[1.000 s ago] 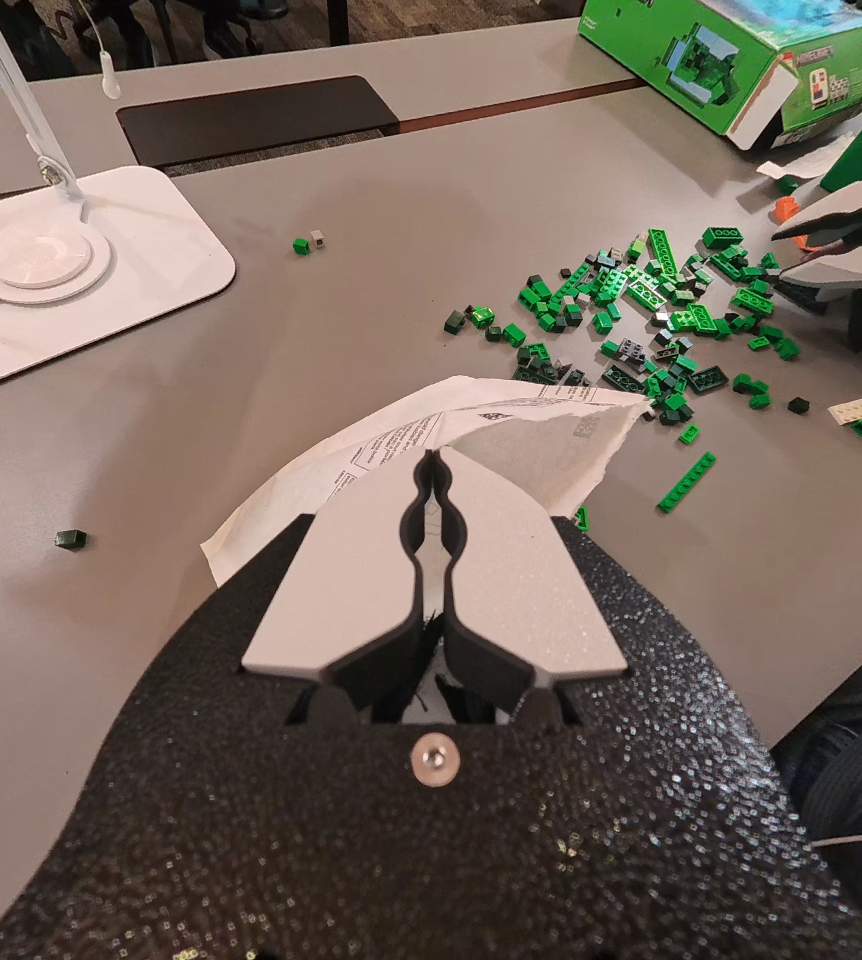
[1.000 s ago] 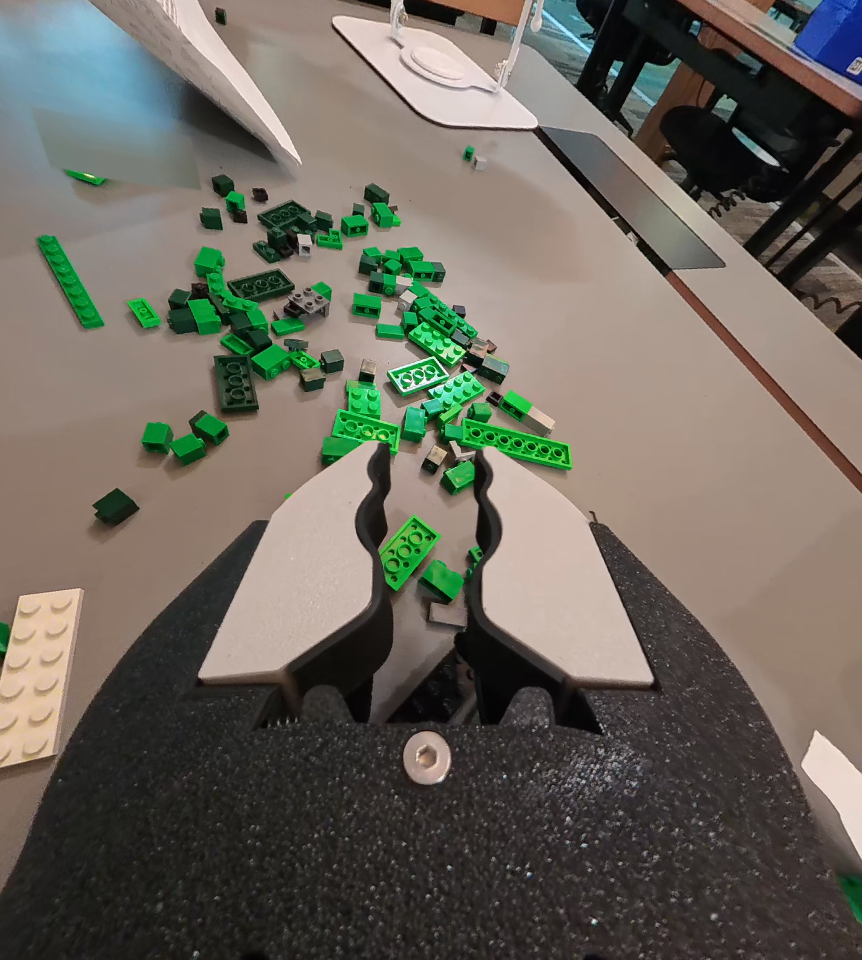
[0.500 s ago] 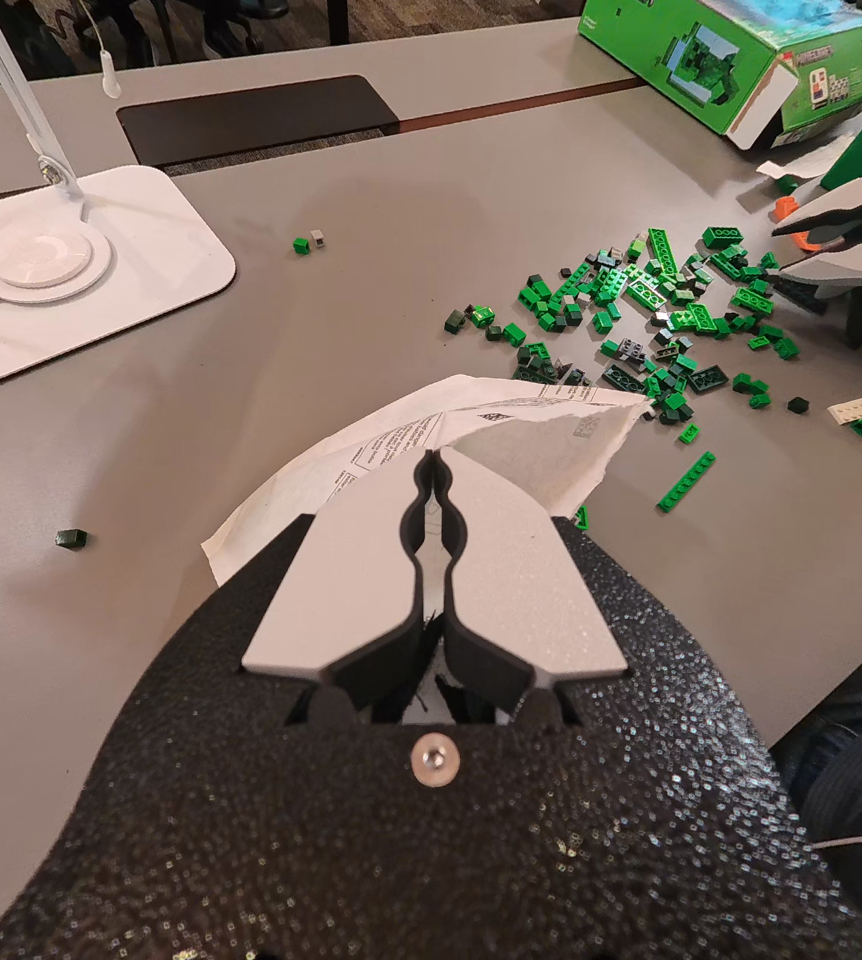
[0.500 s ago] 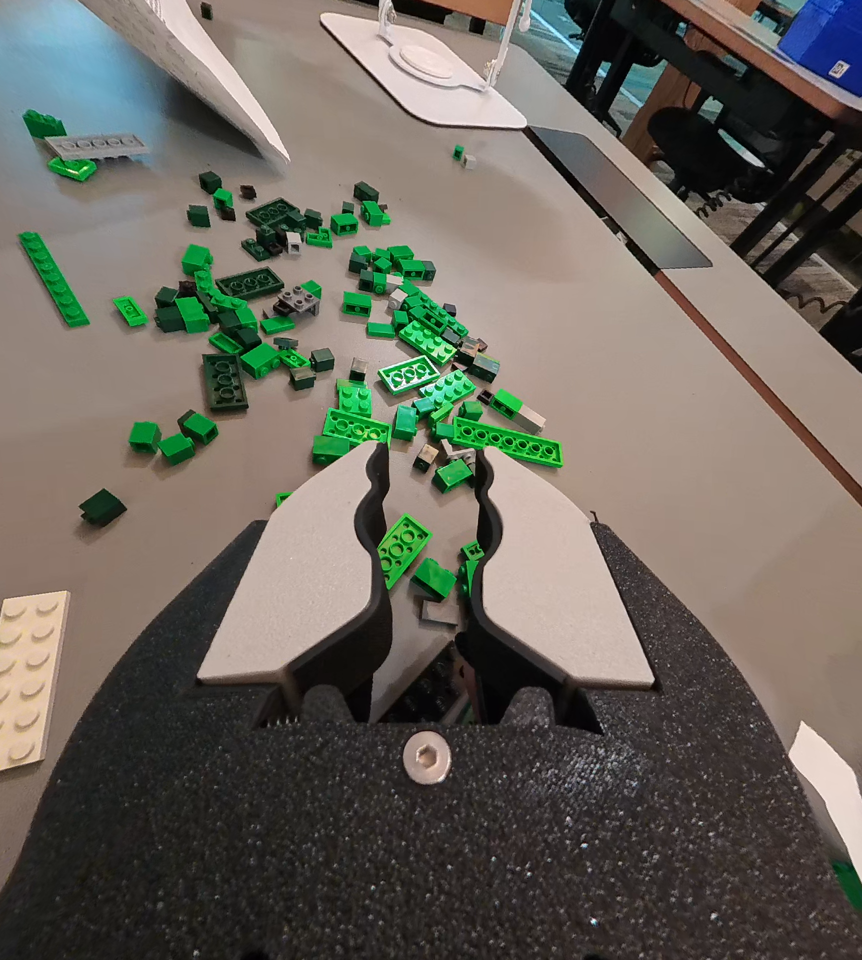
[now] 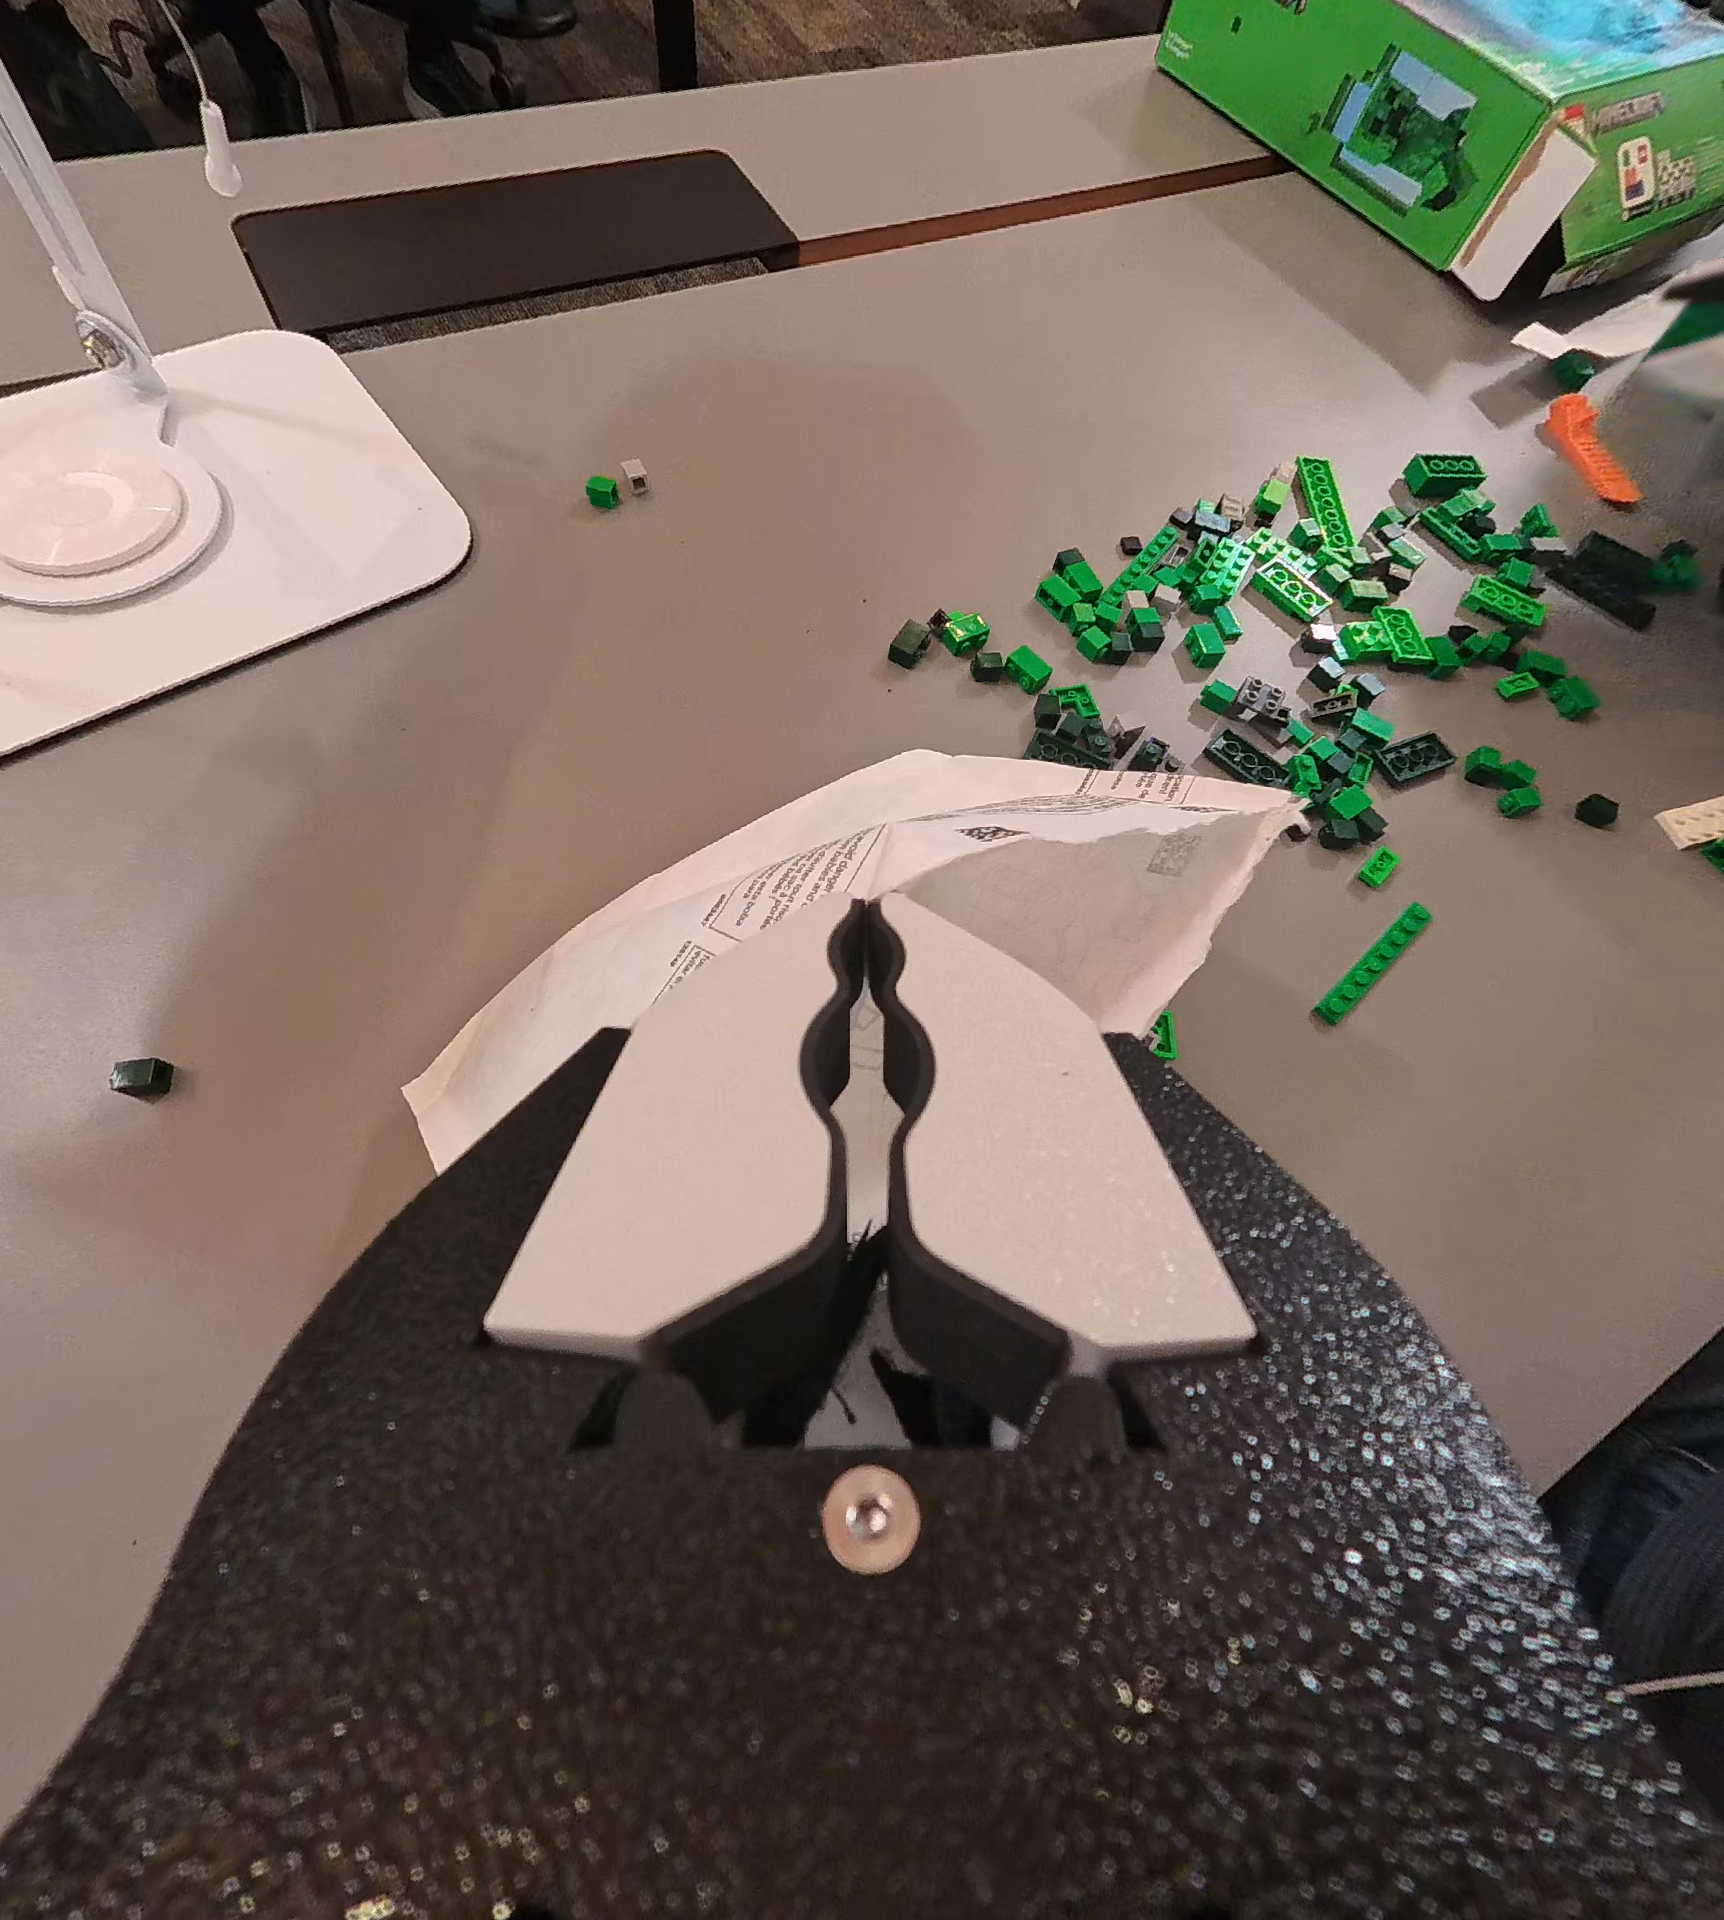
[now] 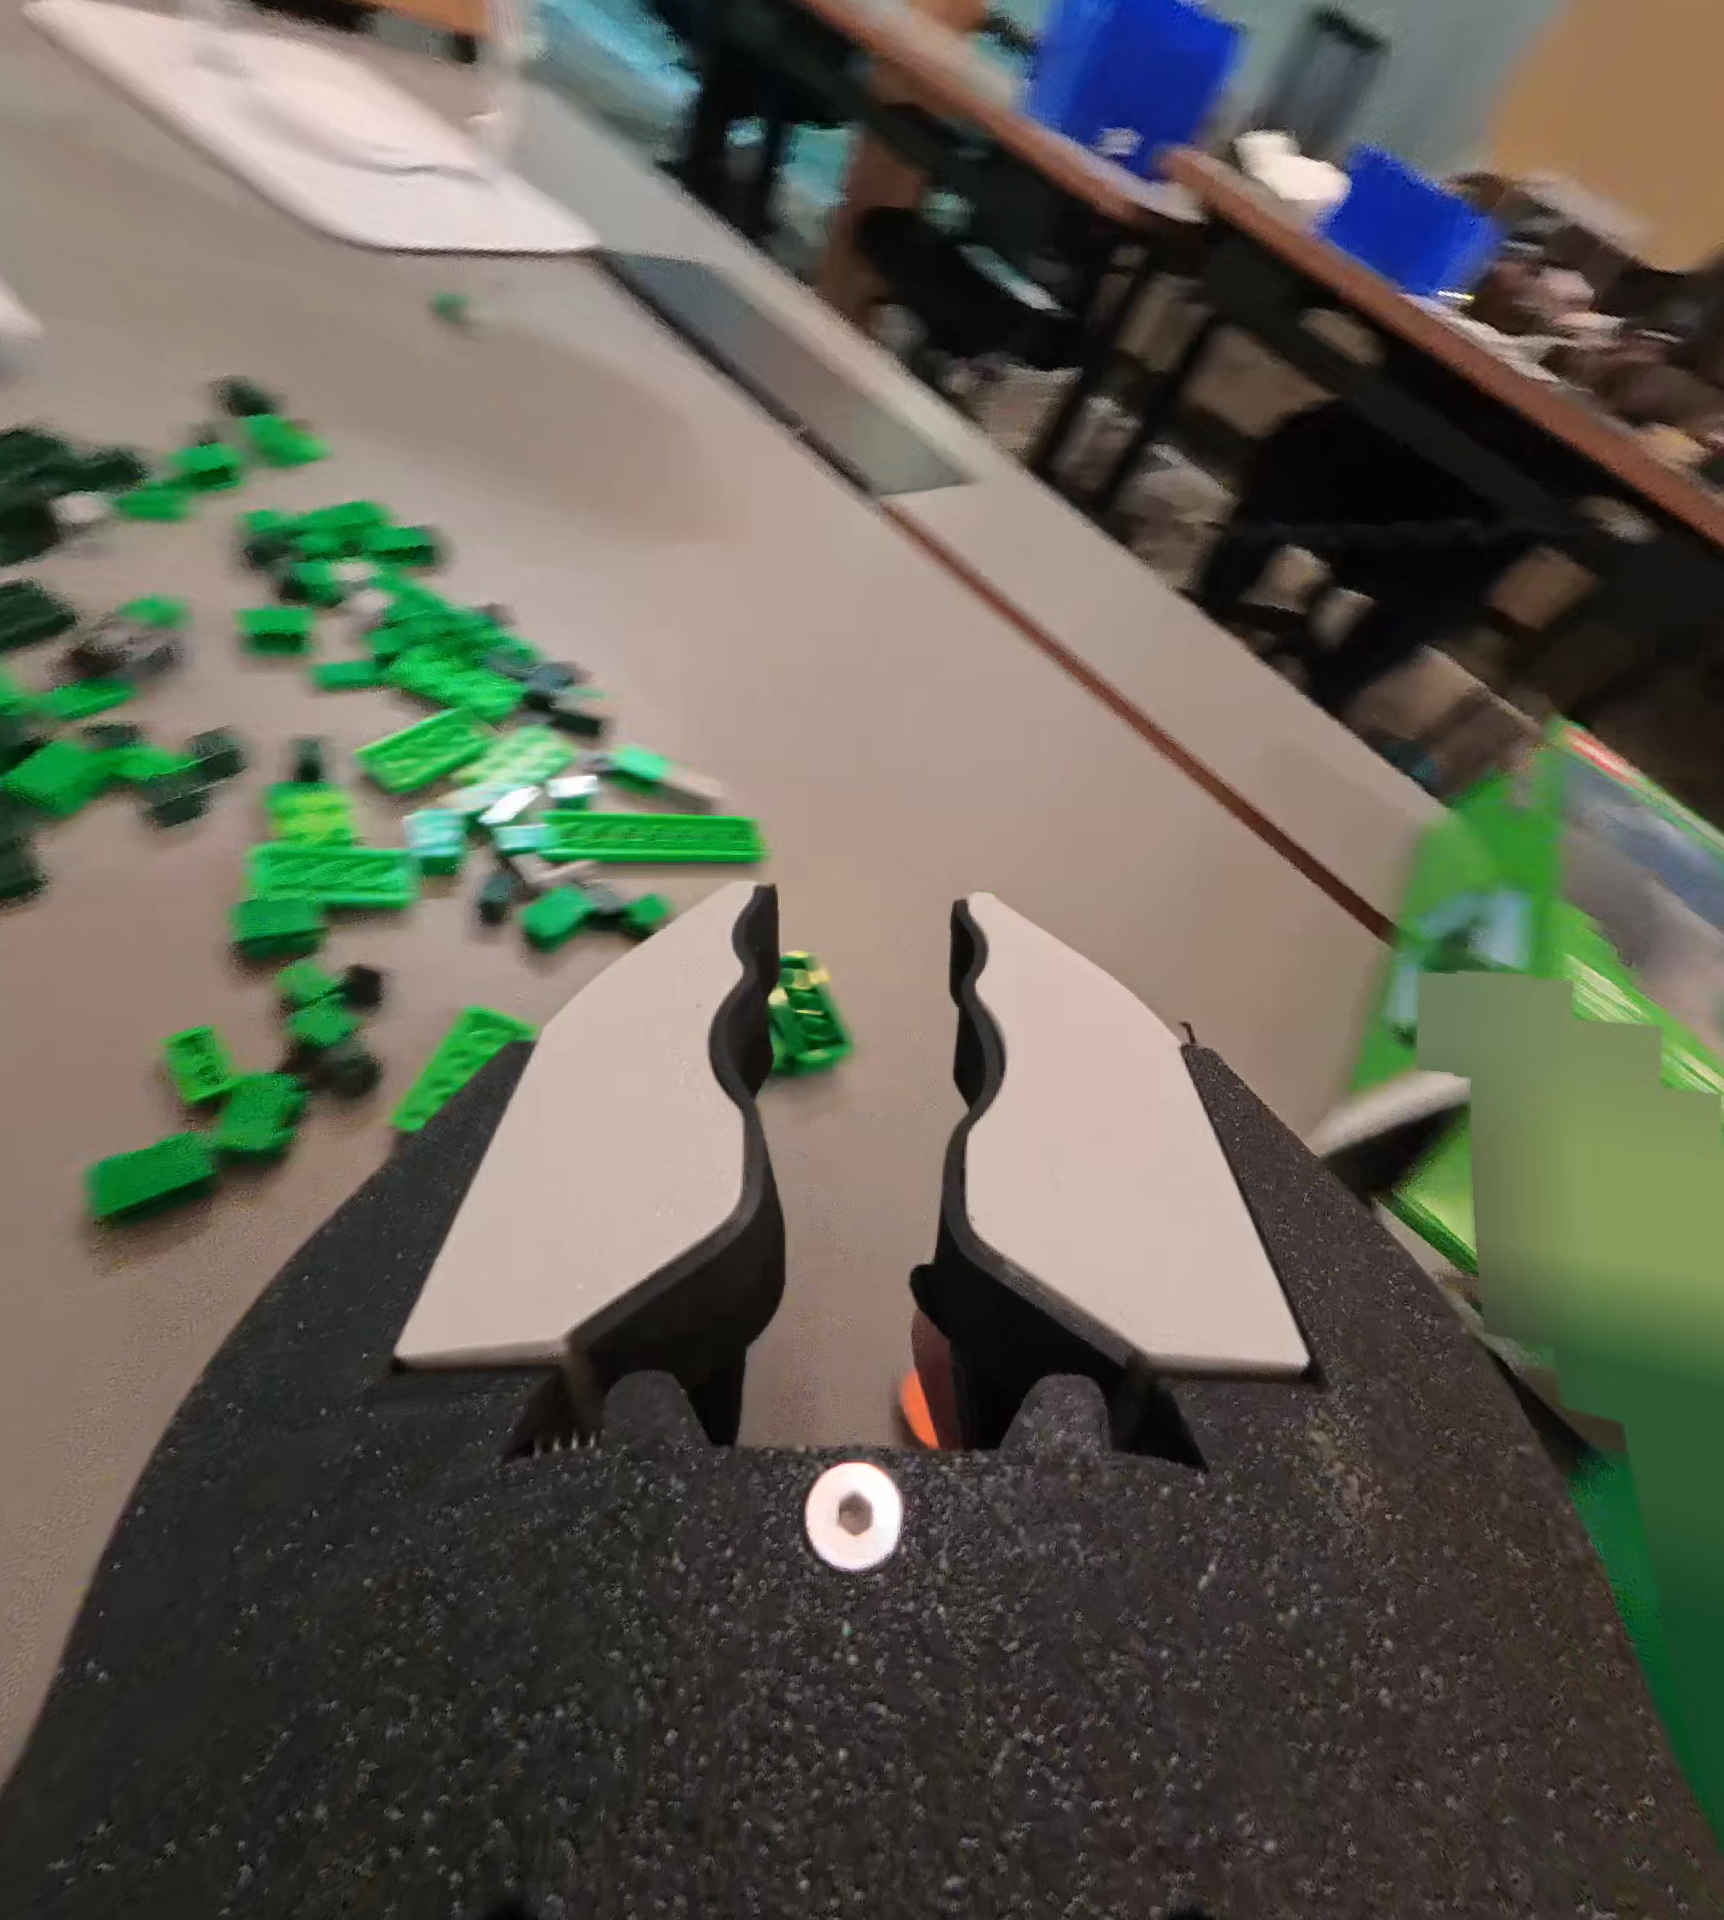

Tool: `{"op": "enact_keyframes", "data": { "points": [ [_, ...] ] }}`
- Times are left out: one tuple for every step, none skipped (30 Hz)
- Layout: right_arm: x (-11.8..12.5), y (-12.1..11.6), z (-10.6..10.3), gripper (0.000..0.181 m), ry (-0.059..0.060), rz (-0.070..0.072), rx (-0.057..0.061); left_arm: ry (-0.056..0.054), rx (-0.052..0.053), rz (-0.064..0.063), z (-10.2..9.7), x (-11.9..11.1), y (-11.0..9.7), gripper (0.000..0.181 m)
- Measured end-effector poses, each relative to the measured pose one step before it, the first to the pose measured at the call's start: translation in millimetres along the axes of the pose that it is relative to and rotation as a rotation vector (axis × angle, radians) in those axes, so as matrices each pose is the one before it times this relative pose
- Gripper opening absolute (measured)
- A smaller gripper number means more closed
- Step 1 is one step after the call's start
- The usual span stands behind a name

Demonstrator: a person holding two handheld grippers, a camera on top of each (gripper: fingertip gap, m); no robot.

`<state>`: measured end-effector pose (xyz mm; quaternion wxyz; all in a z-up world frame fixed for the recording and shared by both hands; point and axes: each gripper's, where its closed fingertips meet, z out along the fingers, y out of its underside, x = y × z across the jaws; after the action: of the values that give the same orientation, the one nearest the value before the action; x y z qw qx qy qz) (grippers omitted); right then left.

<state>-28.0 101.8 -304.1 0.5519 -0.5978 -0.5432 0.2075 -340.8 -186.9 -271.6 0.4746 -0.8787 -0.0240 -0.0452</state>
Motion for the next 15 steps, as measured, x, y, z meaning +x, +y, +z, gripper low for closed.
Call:
{"op": "enact_keyframes", "data": {
  "points": [
    [16.41, 0.53, -6.79, 0.031, 0.067, 0.0439, 0.0153, -0.0005, 0.0003, 0.0003, -0.11, 0.02, -0.06, 0.0],
    [15.79, -0.34, -6.61, 0.03, 0.066, 0.0391, 0.0203, 0.0006, -0.0001, 0.0002, 0.22, 0.15, -0.01, 0.0],
    [14.99, -0.01, -5.71, 0.03, 0.0657, 0.0282, 0.0142, 0.001, 0.0, 0.0001, 0.17, 0.22, -0.1, 0.0],
    [12.93, 1.01, -4.76, 0.029, 0.0578, 0.0195, 0.0042, 0.0006, 0.0, 0.0003, 0.23, 0.24, -0.01, 0.0],
    [12.02, 3.64, -3.62, 0.029, 0.0561, 0.0219, -0.0148, 0.0005, -0.0001, 0.0006, 0.17, 0.23, -0.08, 0.0],
    [11.41, 6.56, -2.46, 0.029, 0.0523, 0.025, -0.0377, 0.0008, -0.0008, 0.0008, 0.18, 0.34, 0.11, 0.0],
    [8.48, 6.94, -1.6, 0.029, 0.034, 0.019, -0.0416, 0.0009, -0.0007, 0.0001, 0.18, 0.29, 0.08, 0.0],
    [5.15, 5.34, -1.22, 0.029, 0.0154, 0.013, -0.0285, 0.0, 0.0, 0.0, 0.06, -0.02, 0.08, 0.0],
    [2.34, 3.59, -1.06, 0.029, 0.0011, 0.0109, -0.0161, 0.0, -0.0006, 0.0002, -0.04, -0.01, 0.08, 0.0],
    [0.79, 3.58, -0.83, 0.029, -0.0053, 0.013, -0.0134, 0.0006, 0.0001, -0.0004, 0.0, 0.0, -0.03, 0.0],
    [0.53, 4.05, -0.64, 0.028, -0.0062, 0.0142, -0.0157, 0.0002, 0.0006, -0.0009, 0.0, -0.21, 0.04, 0.0],
    [1.25, 4.4, -0.17, 0.028, -0.0021, 0.0145, -0.0214, 0.0009, 0.0002, -0.0016, 0.0, -0.07, -0.05, 0.0],
    [1.99, 3.57, 0.06, 0.028, 0.0032, 0.0121, -0.018, 0.0002, 0.0005, -0.0008, -0.06, -0.11, -0.03, 0.0],
    [2.01, 2.62, 0.06, 0.028, 0.0039, 0.0102, -0.0117, -0.0004, 0.0, 0.0009, 0.15, 0.07, 0.05, 0.0],
    [1.48, 1.78, 0.03, 0.028, 0.0015, 0.0094, -0.0064, 0.0001, -0.0007, 0.0014, 0.05, 0.32, 0.08, 0.0]
  ]
}}
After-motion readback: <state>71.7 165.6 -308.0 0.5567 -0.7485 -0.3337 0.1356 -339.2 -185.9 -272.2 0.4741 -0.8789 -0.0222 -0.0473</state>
